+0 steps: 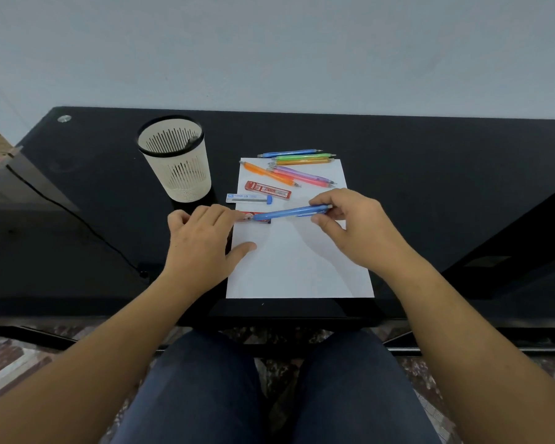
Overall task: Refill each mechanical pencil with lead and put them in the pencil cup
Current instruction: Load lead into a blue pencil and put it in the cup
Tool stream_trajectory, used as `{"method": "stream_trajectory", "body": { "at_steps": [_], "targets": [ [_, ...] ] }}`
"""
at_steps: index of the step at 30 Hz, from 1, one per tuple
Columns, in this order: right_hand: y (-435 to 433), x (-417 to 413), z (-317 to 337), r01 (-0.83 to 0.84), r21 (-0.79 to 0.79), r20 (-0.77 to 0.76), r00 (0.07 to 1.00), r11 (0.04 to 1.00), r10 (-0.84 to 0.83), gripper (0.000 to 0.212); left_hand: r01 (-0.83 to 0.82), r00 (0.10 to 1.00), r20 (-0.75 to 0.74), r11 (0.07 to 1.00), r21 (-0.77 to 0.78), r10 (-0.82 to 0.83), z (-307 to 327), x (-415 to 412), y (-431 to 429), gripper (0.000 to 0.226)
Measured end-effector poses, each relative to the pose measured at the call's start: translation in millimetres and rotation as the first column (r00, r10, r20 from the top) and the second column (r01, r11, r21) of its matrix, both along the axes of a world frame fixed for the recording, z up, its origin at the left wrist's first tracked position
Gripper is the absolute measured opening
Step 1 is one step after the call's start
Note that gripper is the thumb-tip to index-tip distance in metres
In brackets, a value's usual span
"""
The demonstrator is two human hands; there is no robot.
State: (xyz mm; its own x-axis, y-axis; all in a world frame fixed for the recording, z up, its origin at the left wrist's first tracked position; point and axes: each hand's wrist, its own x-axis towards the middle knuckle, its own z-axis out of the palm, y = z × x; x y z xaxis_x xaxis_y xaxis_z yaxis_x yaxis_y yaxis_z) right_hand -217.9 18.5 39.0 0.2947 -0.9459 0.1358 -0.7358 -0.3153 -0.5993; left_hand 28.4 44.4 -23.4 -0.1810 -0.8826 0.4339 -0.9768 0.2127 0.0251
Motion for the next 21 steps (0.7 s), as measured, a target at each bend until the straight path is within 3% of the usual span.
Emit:
{"method": "stream_trajectory", "body": {
  "at_steps": [7,11,16,21],
  "targets": [
    [-3,4,10,0.052,-0.027,0.101,0.994,0.998,-0.049,0.022,-0.01,0.998,-0.058,1.0,-0.022,0.009,-13,5,-2,0.037],
    [-6,10,13,0.096,0.003,0.25,0.964,0.995,-0.094,0.016,0.012,0.984,-0.175,1.0,-0.027,-0.016,-20,6,-1,0.03],
    [-13,19,23,0.111,-0.009,0.369,0.924,0.994,-0.1,0.031,0.062,0.95,-0.306,0.998,0.007,-0.057,-23,10,-5,0.02],
    [-26,23,24,0.126,-0.02,0.358,0.927,0.992,-0.11,0.028,0.074,0.936,-0.347,0.997,0.014,-0.065,-24,11,-7,0.014]
  ]
}}
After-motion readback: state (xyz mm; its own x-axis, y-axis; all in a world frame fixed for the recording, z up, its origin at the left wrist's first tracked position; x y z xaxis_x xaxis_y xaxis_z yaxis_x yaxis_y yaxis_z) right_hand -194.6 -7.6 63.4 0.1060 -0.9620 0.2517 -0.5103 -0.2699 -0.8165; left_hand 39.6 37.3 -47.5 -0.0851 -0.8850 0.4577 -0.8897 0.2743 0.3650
